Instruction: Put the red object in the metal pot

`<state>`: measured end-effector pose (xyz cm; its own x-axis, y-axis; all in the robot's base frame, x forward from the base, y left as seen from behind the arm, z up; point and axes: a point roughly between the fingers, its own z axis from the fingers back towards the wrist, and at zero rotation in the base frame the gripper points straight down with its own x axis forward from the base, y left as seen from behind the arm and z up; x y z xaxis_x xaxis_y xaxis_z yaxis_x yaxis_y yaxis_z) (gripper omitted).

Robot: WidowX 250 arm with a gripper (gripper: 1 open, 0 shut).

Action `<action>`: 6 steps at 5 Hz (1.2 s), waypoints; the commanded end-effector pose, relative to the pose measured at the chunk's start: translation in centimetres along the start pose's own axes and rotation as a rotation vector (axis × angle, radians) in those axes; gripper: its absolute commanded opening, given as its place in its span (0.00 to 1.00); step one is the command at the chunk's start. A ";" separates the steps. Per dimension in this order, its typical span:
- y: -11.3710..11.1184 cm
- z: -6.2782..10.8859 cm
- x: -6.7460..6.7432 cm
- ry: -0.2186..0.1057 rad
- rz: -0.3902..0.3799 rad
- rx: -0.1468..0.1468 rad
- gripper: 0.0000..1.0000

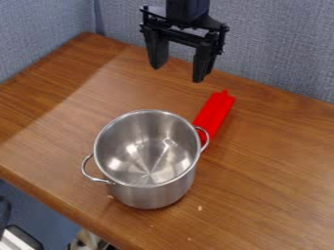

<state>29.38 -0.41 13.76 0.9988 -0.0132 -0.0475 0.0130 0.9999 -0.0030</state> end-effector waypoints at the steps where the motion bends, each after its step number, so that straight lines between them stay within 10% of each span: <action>1: -0.1 -0.8 0.2 0.016 0.002 -0.001 1.00; 6: -2.8 -6.1 5.0 -0.052 0.017 -0.011 1.00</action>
<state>33.16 -2.80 5.82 0.9985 0.0167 -0.0530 -0.0172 0.9998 -0.0075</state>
